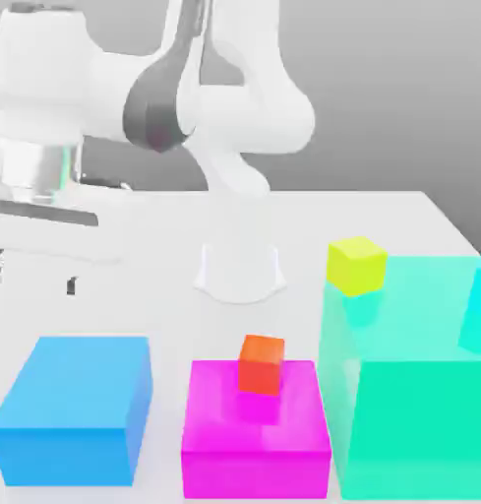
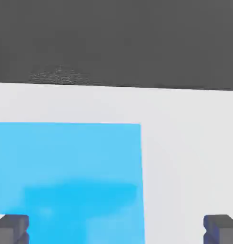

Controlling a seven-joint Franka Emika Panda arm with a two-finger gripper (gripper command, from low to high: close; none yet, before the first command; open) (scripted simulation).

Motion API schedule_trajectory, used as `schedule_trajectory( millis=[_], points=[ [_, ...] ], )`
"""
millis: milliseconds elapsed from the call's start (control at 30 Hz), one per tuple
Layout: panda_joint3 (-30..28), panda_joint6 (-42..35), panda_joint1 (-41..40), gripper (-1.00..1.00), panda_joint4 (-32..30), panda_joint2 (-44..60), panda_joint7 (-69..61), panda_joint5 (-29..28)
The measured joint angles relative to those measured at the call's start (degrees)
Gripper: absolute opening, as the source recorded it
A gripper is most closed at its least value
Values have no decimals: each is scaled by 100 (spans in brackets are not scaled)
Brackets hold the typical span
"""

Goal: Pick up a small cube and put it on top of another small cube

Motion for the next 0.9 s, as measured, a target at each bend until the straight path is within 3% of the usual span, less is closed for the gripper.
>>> schedule_trajectory(
  millis=[100, 167, 267, 367, 400, 633, 867, 900],
  points=[
    [-306, 400, -192, 0, -369, 574, -935, 576],
    [-243, 668, -386, 0, -541, 980, -1689, 1252],
    [370, 1122, -734, 0, -482, 1627, -2544, 2330],
    [1254, 1598, -1458, 0, -346, 2243, -3086, 3027],
    [1513, 1753, -1699, -100, -308, 2428, -3162, 3115],
    [1583, 1773, -1758, -100, -299, 2467, -3192, 3155],
    [651, 798, -1301, -100, -594, 1170, -1940, 1466],
    [602, 716, -1404, -100, -606, 1101, -1917, 1503]
  ],
)
